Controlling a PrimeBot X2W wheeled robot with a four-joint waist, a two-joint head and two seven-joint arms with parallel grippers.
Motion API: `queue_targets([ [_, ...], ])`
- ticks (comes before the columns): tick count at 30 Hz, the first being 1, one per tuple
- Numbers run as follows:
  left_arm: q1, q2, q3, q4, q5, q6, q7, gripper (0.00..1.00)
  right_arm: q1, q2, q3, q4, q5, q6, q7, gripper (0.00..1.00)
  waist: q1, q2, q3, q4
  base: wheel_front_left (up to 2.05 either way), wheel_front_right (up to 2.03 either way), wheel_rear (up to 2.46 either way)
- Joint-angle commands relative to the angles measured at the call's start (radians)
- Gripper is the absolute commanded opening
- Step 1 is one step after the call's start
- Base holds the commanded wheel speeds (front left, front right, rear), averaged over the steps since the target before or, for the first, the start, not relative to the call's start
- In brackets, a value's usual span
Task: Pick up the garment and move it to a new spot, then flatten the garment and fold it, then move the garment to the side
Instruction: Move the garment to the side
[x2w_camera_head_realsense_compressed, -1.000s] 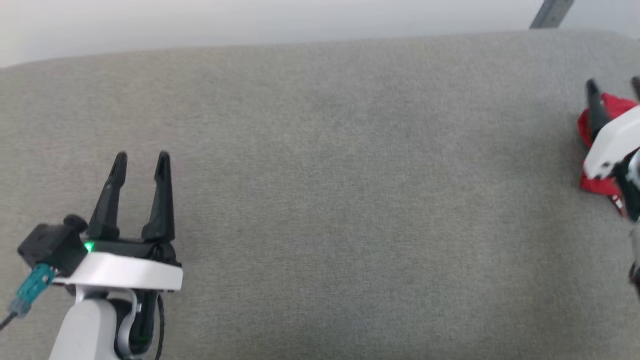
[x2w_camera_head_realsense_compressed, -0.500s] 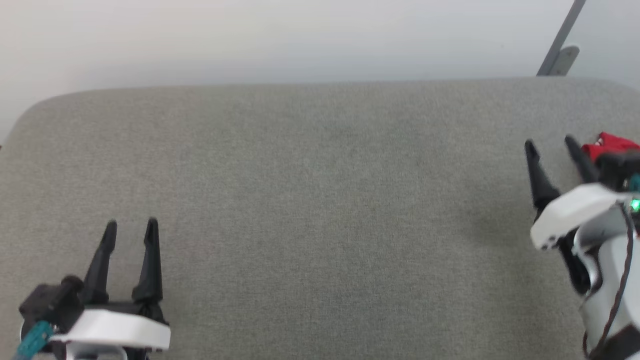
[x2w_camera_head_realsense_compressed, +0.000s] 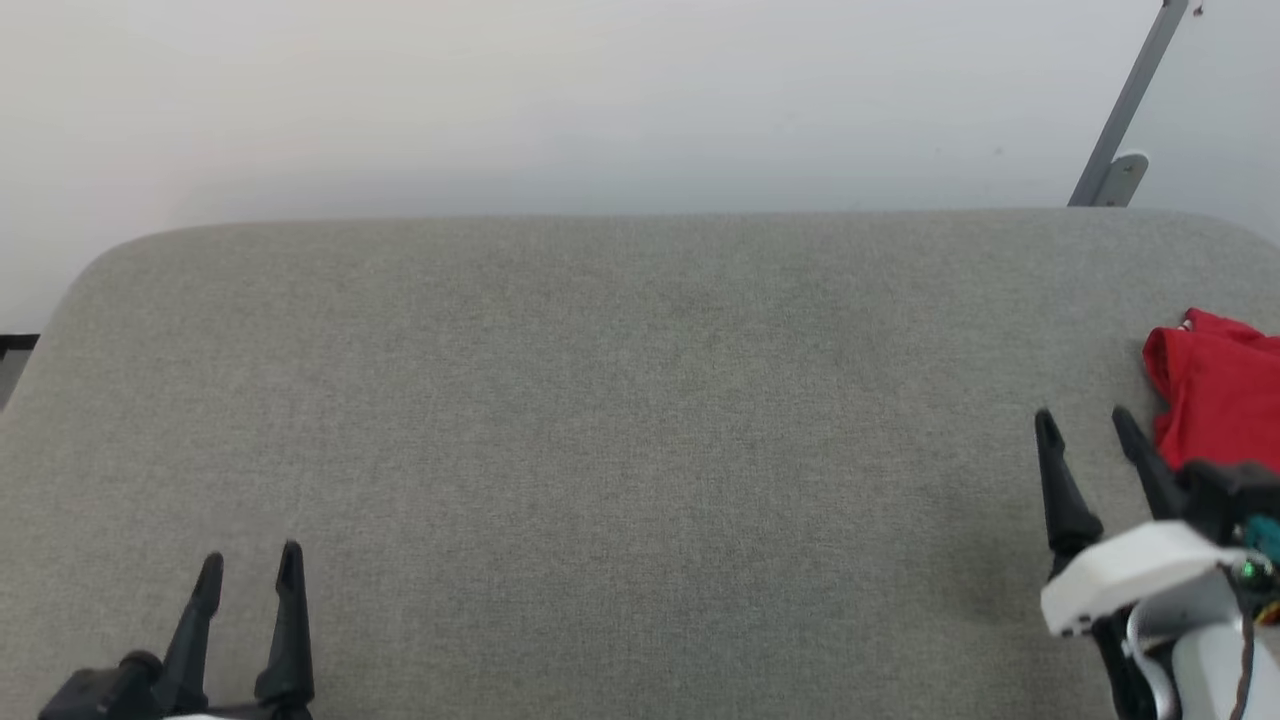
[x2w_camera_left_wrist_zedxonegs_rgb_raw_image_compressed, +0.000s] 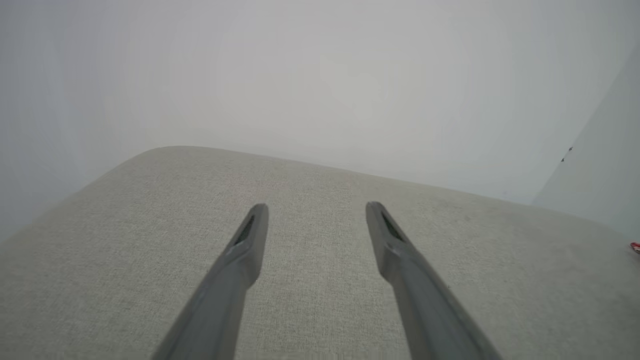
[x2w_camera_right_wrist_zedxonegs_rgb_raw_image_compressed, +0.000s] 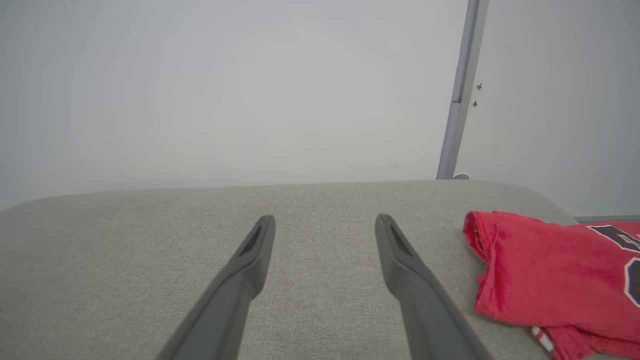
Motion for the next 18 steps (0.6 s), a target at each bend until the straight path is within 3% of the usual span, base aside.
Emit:
queue_targets([
  [1, 0.021, -0.007, 0.009, 0.002, 0.015, -0.003, -0.001, 1.00, 0.037, 0.018, -0.010, -0.021, 0.005, 0.000, -0.010, 1.00, 0.0000, 0.0000, -0.008, 0.002, 0.00, 0.00, 0.00],
  [18, 0.066, -0.037, 0.024, 0.003, 0.021, -0.003, -0.001, 1.00, 0.213, 0.086, -0.013, -0.151, -0.039, 0.000, -0.051, 1.00, 0.0000, 0.0000, -0.024, -0.007, 0.00, 0.00, 0.00],
])
